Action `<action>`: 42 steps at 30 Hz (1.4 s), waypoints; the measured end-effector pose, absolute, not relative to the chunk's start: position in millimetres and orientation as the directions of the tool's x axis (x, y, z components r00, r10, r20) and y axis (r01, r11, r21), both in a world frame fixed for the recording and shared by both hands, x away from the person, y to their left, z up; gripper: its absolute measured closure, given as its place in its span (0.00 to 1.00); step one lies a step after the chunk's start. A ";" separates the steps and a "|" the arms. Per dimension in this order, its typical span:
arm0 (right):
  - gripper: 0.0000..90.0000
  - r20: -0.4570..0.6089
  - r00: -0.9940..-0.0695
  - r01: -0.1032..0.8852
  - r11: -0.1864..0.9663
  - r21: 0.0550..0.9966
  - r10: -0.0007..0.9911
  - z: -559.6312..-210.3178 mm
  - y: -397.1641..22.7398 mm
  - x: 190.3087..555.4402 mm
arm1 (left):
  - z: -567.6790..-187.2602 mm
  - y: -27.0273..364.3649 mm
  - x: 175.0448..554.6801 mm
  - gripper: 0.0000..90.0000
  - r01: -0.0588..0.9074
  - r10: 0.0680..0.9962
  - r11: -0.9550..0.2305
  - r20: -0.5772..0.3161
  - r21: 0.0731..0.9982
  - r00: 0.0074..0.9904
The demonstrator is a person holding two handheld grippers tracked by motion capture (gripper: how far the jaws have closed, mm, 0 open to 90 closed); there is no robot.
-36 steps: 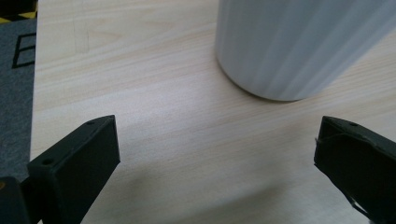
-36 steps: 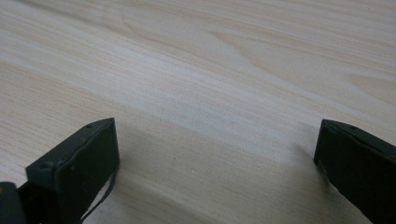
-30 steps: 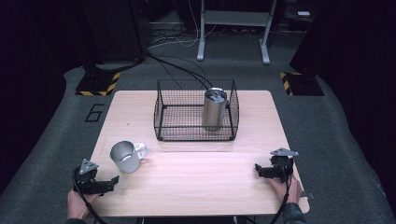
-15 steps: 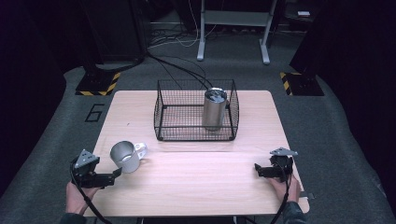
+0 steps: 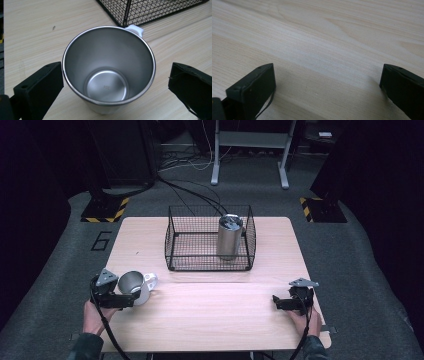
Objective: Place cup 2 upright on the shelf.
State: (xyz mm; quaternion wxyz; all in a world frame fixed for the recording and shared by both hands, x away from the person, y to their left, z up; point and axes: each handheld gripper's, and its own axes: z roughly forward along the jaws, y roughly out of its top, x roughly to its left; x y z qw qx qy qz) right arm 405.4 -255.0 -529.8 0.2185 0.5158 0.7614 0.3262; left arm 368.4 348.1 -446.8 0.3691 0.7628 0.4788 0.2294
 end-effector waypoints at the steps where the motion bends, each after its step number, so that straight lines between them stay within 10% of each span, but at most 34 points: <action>1: 0.00 0.004 -0.373 0.643 0.255 0.722 0.928 -529.8 -255.0 405.4 | -447.6 347.3 369.9 0.00 0.561 0.902 -0.262 -0.007 0.785 0.432; 42: 0.00 -0.002 -0.383 0.642 0.267 0.719 0.924 -529.8 -256.1 404.1 | -443.5 340.0 367.3 0.07 0.517 0.897 -0.279 0.027 0.809 0.442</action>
